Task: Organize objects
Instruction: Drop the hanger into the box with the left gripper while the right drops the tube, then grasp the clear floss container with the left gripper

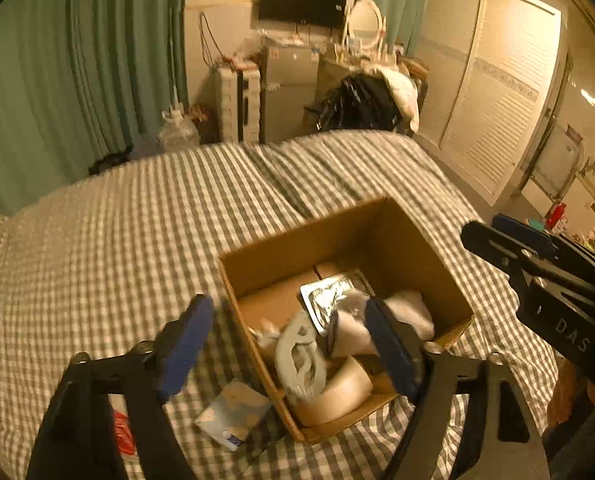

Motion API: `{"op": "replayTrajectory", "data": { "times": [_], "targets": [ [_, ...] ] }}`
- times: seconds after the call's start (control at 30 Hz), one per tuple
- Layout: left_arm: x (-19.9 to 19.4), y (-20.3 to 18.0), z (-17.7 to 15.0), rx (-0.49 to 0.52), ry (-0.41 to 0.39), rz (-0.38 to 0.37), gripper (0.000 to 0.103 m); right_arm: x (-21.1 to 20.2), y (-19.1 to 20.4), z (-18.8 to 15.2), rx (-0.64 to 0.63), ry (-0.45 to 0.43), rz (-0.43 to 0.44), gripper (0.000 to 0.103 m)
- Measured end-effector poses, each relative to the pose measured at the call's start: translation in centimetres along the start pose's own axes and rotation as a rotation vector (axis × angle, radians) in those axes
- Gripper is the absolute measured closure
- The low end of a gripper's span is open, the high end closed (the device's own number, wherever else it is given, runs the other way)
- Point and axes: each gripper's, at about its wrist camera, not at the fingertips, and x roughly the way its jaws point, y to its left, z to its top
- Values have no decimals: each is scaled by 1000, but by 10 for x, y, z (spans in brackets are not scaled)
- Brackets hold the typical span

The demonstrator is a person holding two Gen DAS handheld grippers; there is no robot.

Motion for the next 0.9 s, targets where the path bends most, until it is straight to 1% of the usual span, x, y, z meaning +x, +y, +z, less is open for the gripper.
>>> {"op": "replayTrajectory", "data": {
  "times": [0.07, 0.17, 0.23, 0.27, 0.3, 0.37, 0.5, 0.7, 0.8, 0.9],
  "targets": [
    [-20, 7, 3, -9, -34, 7, 18, -16, 6, 4, -10, -17, -9, 54],
    [-52, 19, 6, -18, -75, 20, 17, -45, 17, 12, -28, -58, -15, 48],
    [-77, 27, 6, -13, -114, 51, 11, -65, 25, 16, -40, -84, -14, 45],
    [-90, 32, 4, -14, -137, 67, 5, -75, 29, 17, -43, -99, -13, 43],
    [-104, 36, 1, -19, -167, 84, 2, -86, 34, 18, -47, -114, -11, 40],
    [-127, 48, -4, -34, -210, 98, 1, -106, 44, 19, -54, -140, 0, 38],
    [-165, 75, -18, -72, -252, 127, 0, -141, 76, 16, -100, -178, 26, 32],
    [-201, 118, -44, -115, -296, 197, 0, -162, 124, 3, -175, -192, 55, 22],
    [-209, 141, -61, -133, -307, 241, 0, -160, 150, -10, -199, -188, 84, 17],
    [-206, 167, -84, -159, -301, 293, 0, -146, 172, -25, -212, -163, 126, 17]
  ]
}}
